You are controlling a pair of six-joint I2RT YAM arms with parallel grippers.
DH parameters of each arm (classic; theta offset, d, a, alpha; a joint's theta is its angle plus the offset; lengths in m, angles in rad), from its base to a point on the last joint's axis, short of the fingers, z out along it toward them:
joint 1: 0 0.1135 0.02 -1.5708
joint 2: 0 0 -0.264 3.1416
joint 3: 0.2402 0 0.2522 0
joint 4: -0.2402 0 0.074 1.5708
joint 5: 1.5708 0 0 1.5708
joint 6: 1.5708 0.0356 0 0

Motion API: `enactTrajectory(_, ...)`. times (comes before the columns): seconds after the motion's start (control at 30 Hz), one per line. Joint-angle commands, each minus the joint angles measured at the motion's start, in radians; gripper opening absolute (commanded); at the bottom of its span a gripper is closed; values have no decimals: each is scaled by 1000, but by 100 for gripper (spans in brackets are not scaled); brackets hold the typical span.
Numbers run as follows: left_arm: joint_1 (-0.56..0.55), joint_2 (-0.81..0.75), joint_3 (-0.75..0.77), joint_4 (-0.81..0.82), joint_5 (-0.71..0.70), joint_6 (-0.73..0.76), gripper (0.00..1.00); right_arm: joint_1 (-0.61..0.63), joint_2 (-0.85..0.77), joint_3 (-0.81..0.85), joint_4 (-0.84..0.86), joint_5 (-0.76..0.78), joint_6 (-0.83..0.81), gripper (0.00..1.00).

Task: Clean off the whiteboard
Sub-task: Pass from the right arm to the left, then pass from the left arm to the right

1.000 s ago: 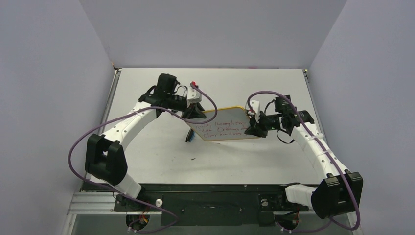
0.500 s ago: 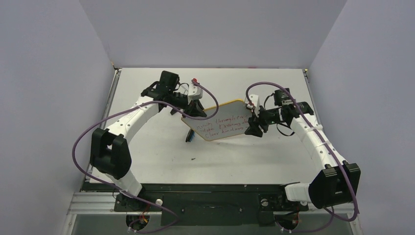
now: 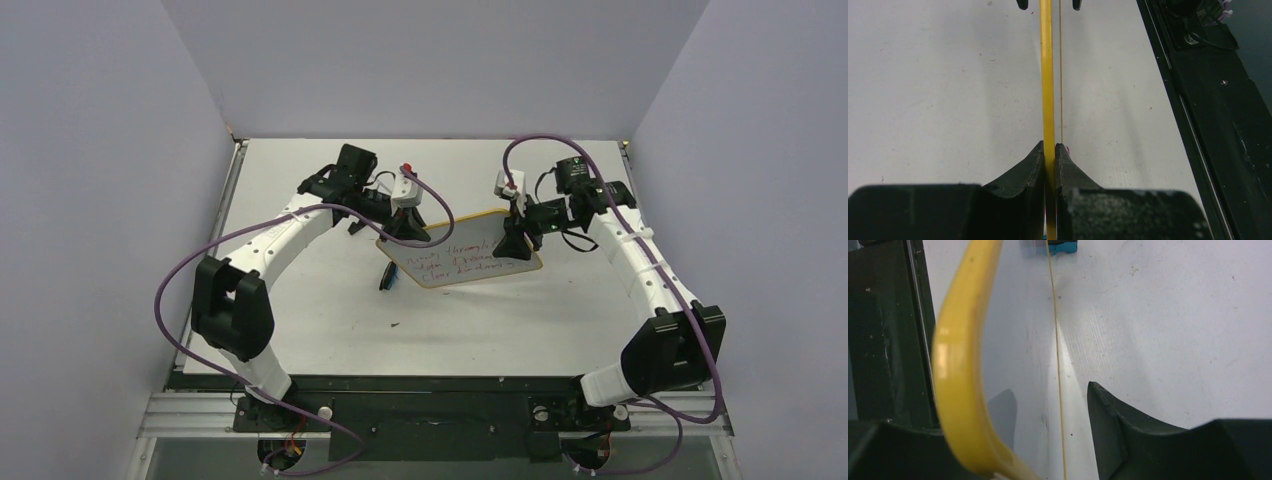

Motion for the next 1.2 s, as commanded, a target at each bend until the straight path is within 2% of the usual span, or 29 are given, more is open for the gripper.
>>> enactTrajectory(0.0,4,21,12,-28,-4,46,0,-4,30,95,4,-69,12,45)
enactTrajectory(0.23,4,35,22,-28,-4,44,0,4,38,185,13,-68,74,42)
enactTrajectory(0.53,4,49,35,-25,-7,37,0,72,11,165,30,-16,108,32)
enactTrajectory(0.6,6,50,35,-25,-7,37,0,73,3,156,38,-22,120,29)
enactTrajectory(0.67,6,51,34,-24,-6,37,0,73,-3,150,40,-27,126,17)
enactTrajectory(0.7,7,51,34,-21,-6,37,0,73,-5,143,40,-29,127,4)
enactTrajectory(0.73,7,50,33,-16,-7,37,0,73,-5,137,41,-31,129,0)
enactTrajectory(0.83,9,36,2,44,-14,-5,0,73,-16,122,46,-26,135,0)
enactTrajectory(0.87,13,17,-12,123,-15,-72,0,72,-24,116,54,-19,139,0)
enactTrajectory(0.9,15,7,-45,172,-14,-119,3,71,-28,113,58,-13,148,0)
enactTrajectory(0.93,20,-19,-63,290,-16,-228,9,69,-37,102,72,4,156,0)
enactTrajectory(0.97,24,-34,-102,356,-18,-295,22,63,-45,95,85,22,181,0)
enactTrajectory(1.0,34,-63,-121,504,-19,-426,28,59,-59,75,121,31,198,0)
enactTrajectory(1.03,41,-79,-165,687,-21,-495,36,47,-66,61,170,51,240,0)
enactTrajectory(1.07,55,-110,-186,773,-38,-654,37,39,-82,31,192,58,279,0)
enactTrajectory(1.17,96,-160,-285,1182,-68,-940,39,-5,-106,-18,263,65,325,0)
